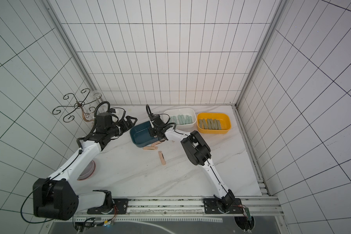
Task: Place the fruit knives into the storage box by color
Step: Place the fruit knife in the storage box, then pick up the fruit knife from the center of the board.
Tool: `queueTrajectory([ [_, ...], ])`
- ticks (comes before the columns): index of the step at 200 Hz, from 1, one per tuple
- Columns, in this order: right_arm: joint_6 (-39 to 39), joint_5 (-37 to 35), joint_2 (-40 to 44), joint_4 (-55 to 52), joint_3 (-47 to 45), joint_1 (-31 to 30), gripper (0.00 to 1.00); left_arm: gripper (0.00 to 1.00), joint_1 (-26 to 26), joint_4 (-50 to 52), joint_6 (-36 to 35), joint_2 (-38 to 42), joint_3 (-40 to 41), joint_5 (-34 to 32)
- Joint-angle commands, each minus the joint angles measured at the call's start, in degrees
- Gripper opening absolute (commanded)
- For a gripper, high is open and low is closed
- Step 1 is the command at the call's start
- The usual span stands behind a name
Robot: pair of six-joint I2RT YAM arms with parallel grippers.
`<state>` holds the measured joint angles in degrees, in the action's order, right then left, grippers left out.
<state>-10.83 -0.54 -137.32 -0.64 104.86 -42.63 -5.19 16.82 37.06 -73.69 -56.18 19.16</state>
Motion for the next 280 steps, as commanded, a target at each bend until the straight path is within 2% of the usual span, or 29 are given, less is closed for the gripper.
queueTrajectory([
  [1, 0.8, 0.9, 0.0, -0.5, 7.7, 0.4, 0.44, 0.97, 0.2, -0.3, -0.3, -0.2, -2.2, 0.4],
  [35, 1.1, 3.5, 5.7, -2.2, 7.8, 0.4, 0.44, 0.97, 0.1, -0.1, 0.4, 0.9, -2.3, 0.9],
  [65, 1.1, 4.1, 14.3, -3.0, 2.3, 0.2, 0.45, 0.97, -0.3, 0.6, 0.8, 2.9, -2.0, 1.0],
  [138, -0.8, 2.0, 39.3, -2.9, -27.3, -0.3, 0.50, 0.97, -4.8, 4.0, 1.9, 12.5, 4.9, -0.5],
  [180, -2.6, 1.5, 48.9, -4.1, -42.0, -1.3, 0.54, 0.97, -6.3, 6.0, 2.6, 17.7, 9.5, -1.2],
  [224, -5.5, 1.5, 51.3, -2.9, -52.8, -4.3, 0.62, 0.97, -6.6, 6.8, 2.6, 19.8, 11.8, -1.4],
  [280, -7.4, -0.1, 44.7, -0.7, -54.7, -9.7, 0.64, 0.97, -6.8, 6.8, 2.5, 19.4, 11.5, -0.9],
])
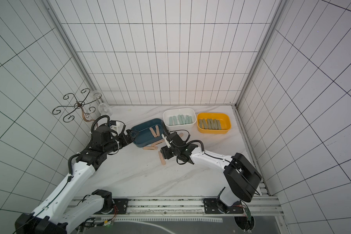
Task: Place the fruit knives into the storage box by color
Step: Pick up the fruit knife from the center of the board.
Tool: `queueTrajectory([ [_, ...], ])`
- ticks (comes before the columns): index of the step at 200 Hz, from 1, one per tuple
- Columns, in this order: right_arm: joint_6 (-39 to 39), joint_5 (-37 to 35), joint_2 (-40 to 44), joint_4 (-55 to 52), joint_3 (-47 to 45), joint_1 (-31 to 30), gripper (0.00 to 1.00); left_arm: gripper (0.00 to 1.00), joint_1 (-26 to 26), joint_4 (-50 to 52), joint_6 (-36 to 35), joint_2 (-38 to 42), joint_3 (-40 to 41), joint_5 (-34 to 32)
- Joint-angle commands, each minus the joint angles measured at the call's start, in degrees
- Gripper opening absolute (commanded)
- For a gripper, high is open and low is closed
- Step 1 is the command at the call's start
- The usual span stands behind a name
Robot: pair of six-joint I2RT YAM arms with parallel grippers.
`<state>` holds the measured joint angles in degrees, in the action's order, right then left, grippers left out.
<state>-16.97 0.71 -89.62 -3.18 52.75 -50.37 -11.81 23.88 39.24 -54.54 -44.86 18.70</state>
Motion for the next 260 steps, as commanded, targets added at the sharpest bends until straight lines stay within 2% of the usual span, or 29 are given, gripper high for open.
queueTrajectory([
  [1, -1.3, -1.3, -3.2, 1.8, -2.6, -2.0, 0.64, 0.97, -0.2, -0.3, 0.3, 0.3, 0.2, -0.5],
  [47, -1.4, -4.7, -9.0, 2.0, -1.3, -5.1, 0.64, 0.97, -0.3, -0.7, 0.4, 0.0, 0.3, -0.4],
  [125, -1.7, -8.4, -13.8, 2.4, -0.2, -6.7, 0.62, 0.97, -0.3, -1.3, 0.7, -0.3, 0.3, -0.4],
  [260, -0.8, -14.7, -19.2, 0.6, 2.8, -9.8, 0.35, 0.97, -0.5, -2.0, 1.0, -0.6, 0.3, -0.7],
])
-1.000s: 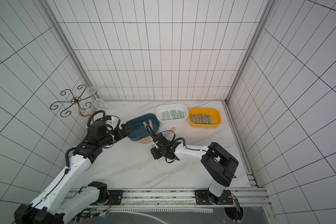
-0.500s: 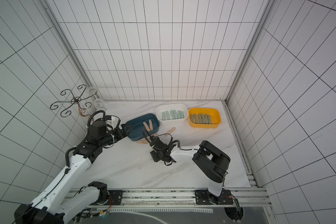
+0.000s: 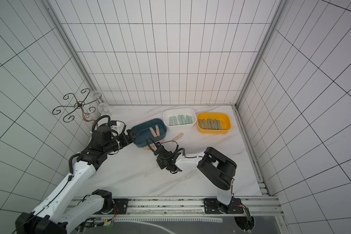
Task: Place the fruit knives into the storage box by color
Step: Pick up the fruit knife from the center of the board.
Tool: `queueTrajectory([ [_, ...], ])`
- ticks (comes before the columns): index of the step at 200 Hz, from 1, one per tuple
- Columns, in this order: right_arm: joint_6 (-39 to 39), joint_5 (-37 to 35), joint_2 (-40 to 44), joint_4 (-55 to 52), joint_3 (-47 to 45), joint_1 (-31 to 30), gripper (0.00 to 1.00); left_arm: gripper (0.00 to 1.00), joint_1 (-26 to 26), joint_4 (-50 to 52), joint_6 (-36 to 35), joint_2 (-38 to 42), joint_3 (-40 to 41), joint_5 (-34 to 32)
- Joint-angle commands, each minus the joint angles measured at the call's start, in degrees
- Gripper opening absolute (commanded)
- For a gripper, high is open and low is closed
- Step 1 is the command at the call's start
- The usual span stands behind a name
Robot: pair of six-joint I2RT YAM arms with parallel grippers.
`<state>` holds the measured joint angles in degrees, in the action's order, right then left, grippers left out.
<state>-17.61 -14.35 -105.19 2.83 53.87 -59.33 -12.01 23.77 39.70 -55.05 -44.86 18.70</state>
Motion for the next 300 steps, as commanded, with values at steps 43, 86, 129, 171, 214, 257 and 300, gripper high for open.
queueTrajectory([
  [43, -0.5, -0.1, -2.2, -5.1, 1.2, -0.8, 0.26, 0.97, -0.3, -1.9, 0.5, -0.2, 0.3, -0.7],
  [86, -1.4, 0.3, 0.7, -4.2, -0.1, -0.8, 0.23, 0.97, -0.2, -2.1, 0.6, -0.2, 0.2, -0.8],
  [129, -2.0, 0.5, 3.8, -4.0, -0.9, -0.4, 0.22, 0.97, -0.3, -2.3, 0.7, -0.4, 0.0, -0.9],
  [171, -2.5, 1.0, 9.2, -4.2, -1.9, 1.2, 0.22, 0.97, -0.3, -3.1, 1.3, -1.2, -0.5, -1.0],
  [214, -2.5, 2.5, 16.3, -5.7, -1.0, 4.0, 0.22, 0.97, -0.2, -4.3, 1.6, -3.8, -2.6, -1.9],
  [257, -0.5, 5.6, 17.2, -7.4, 6.2, 7.5, 0.23, 0.97, 1.6, -7.3, 1.7, -7.6, -5.0, -2.8],
  [300, 0.8, 8.5, 9.6, -7.6, 17.2, 9.4, 0.23, 0.97, 4.9, -8.0, 0.8, -12.6, -9.3, -1.8],
])
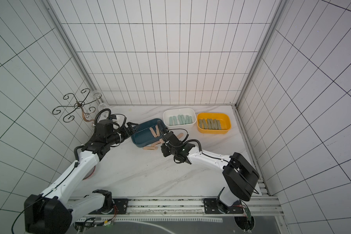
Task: Place the fruit knives into the storage box by color
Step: Pick up the fruit knife from the center of the board, then place the fruit knife in the storage box.
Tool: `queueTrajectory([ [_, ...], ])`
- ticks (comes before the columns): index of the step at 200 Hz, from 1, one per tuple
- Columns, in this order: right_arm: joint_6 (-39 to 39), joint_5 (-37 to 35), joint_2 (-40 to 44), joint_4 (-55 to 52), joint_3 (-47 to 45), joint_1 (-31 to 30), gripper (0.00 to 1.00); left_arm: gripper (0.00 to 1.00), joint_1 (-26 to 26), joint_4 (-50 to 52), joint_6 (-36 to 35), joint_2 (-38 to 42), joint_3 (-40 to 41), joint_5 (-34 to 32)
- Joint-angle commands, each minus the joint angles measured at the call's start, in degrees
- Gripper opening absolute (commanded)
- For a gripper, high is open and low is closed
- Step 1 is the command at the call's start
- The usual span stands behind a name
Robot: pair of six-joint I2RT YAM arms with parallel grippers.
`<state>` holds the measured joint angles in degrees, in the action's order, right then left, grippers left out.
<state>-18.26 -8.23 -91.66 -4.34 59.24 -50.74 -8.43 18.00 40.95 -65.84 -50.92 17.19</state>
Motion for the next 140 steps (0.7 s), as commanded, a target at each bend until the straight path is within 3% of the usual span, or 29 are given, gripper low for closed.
queueTrajectory([
  [1, 1.5, 2.4, -4.2, -0.4, 12.2, 0.8, 0.23, 0.97, 1.4, -2.3, -0.4, -1.9, -3.3, -0.2],
  [88, 1.8, 7.9, -24.8, -0.8, 37.6, 2.8, 0.23, 0.97, 4.0, -2.8, -1.3, -5.1, -5.8, 1.0],
  [140, 2.4, 7.9, -35.3, -0.6, 48.0, 3.5, 0.23, 0.97, 5.5, -3.1, -1.3, -5.2, -5.9, 2.2],
])
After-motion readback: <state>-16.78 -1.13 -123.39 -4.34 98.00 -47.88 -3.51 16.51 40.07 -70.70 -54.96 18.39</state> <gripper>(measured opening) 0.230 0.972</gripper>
